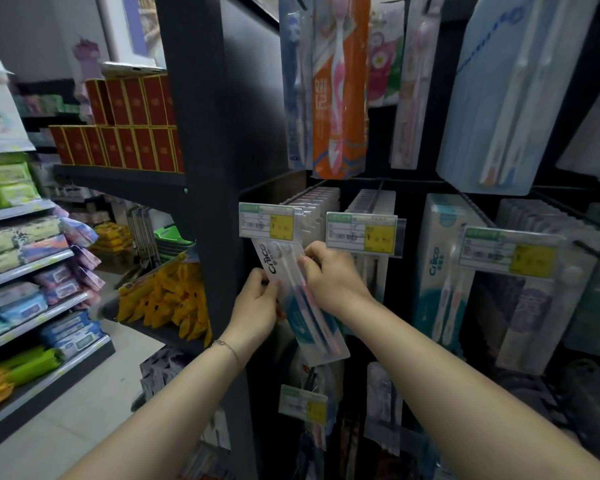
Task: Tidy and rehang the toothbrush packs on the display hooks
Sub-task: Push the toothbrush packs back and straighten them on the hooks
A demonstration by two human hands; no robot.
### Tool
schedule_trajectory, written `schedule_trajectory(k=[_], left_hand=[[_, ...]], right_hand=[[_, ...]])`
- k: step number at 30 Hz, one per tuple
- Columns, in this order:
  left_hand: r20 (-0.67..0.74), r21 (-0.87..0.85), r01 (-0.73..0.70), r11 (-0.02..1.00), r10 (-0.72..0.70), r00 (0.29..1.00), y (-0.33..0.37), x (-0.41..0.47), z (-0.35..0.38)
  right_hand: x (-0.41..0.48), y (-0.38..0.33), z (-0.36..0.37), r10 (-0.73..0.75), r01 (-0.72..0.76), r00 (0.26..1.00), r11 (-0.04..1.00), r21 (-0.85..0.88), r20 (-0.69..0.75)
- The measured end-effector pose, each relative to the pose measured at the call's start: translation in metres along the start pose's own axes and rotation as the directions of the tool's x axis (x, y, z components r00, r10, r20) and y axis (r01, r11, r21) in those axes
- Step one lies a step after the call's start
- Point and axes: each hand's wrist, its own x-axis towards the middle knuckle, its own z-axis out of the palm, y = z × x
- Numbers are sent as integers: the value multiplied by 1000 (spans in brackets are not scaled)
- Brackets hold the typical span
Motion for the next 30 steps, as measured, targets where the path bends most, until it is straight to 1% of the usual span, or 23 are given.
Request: schedule_trajectory(k=[5,7,11,15,17,20,22,25,27,30], left_hand=[[36,51,-64,997,62,997,11,4,1],[51,76,-89,993,85,995,14,3,3],[55,144,-112,983,104,993,11,-1,5],[33,214,-140,967,136,990,8,-3,1],[37,271,-153,950,149,988,8,-3,-1],[46,403,-161,901,156,987,9,-2,-6],[43,499,-165,851,166,985,11,-2,-11],[41,620,-178,764,195,980,12,-6,-16],[49,669,-208,713,237,970,12,-11,-18],[127,708,-316,631,327,937,10,-22,-15]], right_hand=[[2,11,-2,61,-62,998,994,91,13],[1,16,-4,57,-58,998,993,106,12],[-4,22,0,15,-13,999,998,54,-33],[-8,24,5,20,-19,1000,994,105,-12],[-9,24,6,13,-12,1000,995,103,-4],[-8,29,3,-9,9,1000,998,69,-6],[-9,33,0,-32,32,999,999,-13,-3],[-17,40,-10,-109,109,994,968,-226,14],[-25,45,-16,-195,187,981,898,-398,19],[-39,56,-21,-325,276,946,768,-577,19]])
